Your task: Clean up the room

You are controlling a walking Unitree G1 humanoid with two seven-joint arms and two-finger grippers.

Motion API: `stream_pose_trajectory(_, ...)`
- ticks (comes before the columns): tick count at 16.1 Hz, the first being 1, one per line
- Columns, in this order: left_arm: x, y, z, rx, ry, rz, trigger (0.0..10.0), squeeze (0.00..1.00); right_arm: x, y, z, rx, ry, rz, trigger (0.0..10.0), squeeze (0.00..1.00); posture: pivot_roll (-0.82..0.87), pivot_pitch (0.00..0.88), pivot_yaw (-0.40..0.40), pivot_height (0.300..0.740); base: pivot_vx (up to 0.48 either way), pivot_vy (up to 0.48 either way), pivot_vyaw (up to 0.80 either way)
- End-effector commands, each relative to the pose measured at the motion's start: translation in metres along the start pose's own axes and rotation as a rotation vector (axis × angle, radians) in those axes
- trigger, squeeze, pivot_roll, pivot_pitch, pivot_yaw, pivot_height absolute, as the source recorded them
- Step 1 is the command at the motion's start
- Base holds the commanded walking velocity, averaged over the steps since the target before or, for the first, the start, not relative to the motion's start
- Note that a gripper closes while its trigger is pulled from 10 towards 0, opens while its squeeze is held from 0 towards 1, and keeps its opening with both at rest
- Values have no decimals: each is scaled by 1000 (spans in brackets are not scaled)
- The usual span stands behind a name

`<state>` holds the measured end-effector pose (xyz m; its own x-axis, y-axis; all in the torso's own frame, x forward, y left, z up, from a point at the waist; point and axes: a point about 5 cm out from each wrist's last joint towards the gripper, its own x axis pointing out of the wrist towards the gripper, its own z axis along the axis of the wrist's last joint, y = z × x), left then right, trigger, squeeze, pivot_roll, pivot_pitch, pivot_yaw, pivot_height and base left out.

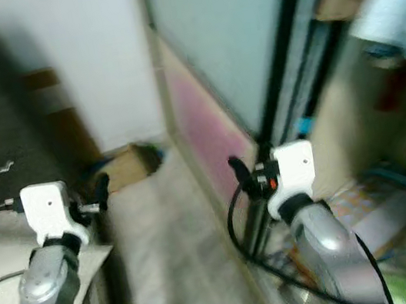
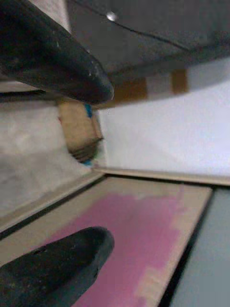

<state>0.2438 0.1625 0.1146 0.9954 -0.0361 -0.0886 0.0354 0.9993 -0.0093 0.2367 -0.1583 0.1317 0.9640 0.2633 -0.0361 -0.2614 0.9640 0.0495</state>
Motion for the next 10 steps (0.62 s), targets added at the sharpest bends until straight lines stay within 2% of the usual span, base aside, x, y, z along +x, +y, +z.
stream_pose_trajectory(1,-1,-2,7,-4,-22,-51,10000,0,3,1,1,-6,-10,-3,10000,0,15,0,-15,740,0,0,800)
stream_pose_trajectory(5,0,-4,7,16,-54,-23,10000,0,13,2,3,-16,-24,14,10000,0,8,0,-6,740,0,0,800)
stream_pose_trajectory(10,1,-5,8,13,-59,-27,10000,0,14,3,1,-16,-25,26,10000,0,10,0,-10,740,0,0,800)
